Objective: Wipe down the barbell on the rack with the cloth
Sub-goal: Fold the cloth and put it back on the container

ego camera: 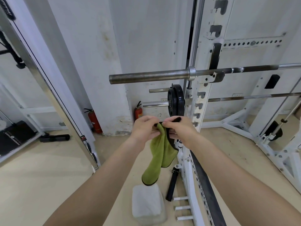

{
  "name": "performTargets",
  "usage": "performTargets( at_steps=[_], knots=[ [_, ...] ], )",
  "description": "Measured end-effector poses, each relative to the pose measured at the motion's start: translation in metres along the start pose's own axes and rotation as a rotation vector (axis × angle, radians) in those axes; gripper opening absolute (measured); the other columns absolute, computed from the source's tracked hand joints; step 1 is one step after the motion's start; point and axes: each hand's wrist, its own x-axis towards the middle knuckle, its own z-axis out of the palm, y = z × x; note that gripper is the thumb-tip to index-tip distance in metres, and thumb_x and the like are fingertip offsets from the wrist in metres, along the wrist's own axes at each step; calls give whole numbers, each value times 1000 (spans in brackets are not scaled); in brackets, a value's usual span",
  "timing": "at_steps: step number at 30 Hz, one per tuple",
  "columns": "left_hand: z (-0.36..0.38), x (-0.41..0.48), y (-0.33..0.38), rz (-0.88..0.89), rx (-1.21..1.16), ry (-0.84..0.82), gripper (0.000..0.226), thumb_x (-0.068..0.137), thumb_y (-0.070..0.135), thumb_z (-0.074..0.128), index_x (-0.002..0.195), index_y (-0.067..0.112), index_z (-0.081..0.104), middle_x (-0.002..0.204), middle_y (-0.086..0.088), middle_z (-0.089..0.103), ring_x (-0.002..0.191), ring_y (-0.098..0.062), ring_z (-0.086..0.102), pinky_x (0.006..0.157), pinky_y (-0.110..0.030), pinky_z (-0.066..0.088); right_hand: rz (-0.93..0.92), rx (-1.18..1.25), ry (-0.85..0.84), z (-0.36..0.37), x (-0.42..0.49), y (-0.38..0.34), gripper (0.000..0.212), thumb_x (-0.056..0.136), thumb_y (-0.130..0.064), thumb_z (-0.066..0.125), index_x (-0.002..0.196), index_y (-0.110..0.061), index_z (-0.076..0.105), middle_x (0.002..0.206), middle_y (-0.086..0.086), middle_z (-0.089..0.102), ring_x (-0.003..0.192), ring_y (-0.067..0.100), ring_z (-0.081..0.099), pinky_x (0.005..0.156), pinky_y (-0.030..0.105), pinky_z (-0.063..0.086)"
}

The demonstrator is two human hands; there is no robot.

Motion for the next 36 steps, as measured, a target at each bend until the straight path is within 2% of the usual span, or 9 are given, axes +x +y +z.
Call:
performTargets(
  at_steps=[6,10,12,15,18,21,26,30,36],
  knots=[
    [-17,-14,8,37,-1,-181,23,94,-6,58,114,3,63,94,-12,77,83,-25,76,68,-25,61,-190,-72,-161,-5,-11,2,22,79,-12,83,99,-19,77,96,5,78,93,20,74,84,34,60],
    [-39,-12,-5,295,317,-117,29,87,7,74,113,16,64,97,0,72,84,-16,69,66,-18,55,-217,-25,-286,-14,-7,1,22,88,2,70,108,-6,75,107,25,73,97,33,72,86,41,60],
    [-55,-4,-20,399,531,-111,47,76,19,85,116,27,62,106,6,62,92,-9,60,77,-16,50,-211,-35,-340,-17,-5,-1,22,90,3,66,109,-6,73,105,24,73,95,31,72,79,37,60],
    [-67,2,-45,311,583,-238,43,77,27,86,114,28,64,107,13,67,98,-3,63,85,-22,51,-191,-26,-390,-20,0,-4,24,91,3,64,111,-8,71,101,18,74,92,26,73,72,30,58],
    [-78,10,-57,230,416,-156,22,84,15,79,103,8,68,89,1,69,85,-13,67,77,-28,59,-140,-25,-352,-24,9,0,25,91,5,64,108,-12,71,99,13,72,89,22,72,74,29,58],
    [-94,23,-60,251,481,-97,20,82,16,82,98,8,72,88,-5,72,82,-16,68,77,-30,57,-105,-301,-274,-27,22,20,21,91,3,67,107,-10,71,101,10,62,86,18,69,75,27,59],
    [-107,48,-89,198,716,-186,16,84,17,80,94,10,70,85,-6,71,74,-13,63,67,-24,48,33,-476,-294,-16,46,73,27,89,7,65,107,-11,73,113,24,65,91,25,68,88,46,59],
    [-132,74,-158,35,787,-216,14,82,19,82,83,15,68,75,4,64,67,-11,56,66,-27,44,198,-558,-345,6,70,152,28,87,6,60,101,-14,74,109,23,67,91,29,66,89,47,58],
    [-171,131,-303,-208,889,-160,8,82,23,74,88,22,69,87,3,69,75,-14,59,64,-26,46,304,-575,-274,38,113,325,29,76,-6,60,84,-27,77,81,1,67,74,24,62,70,43,54]
  ],
)
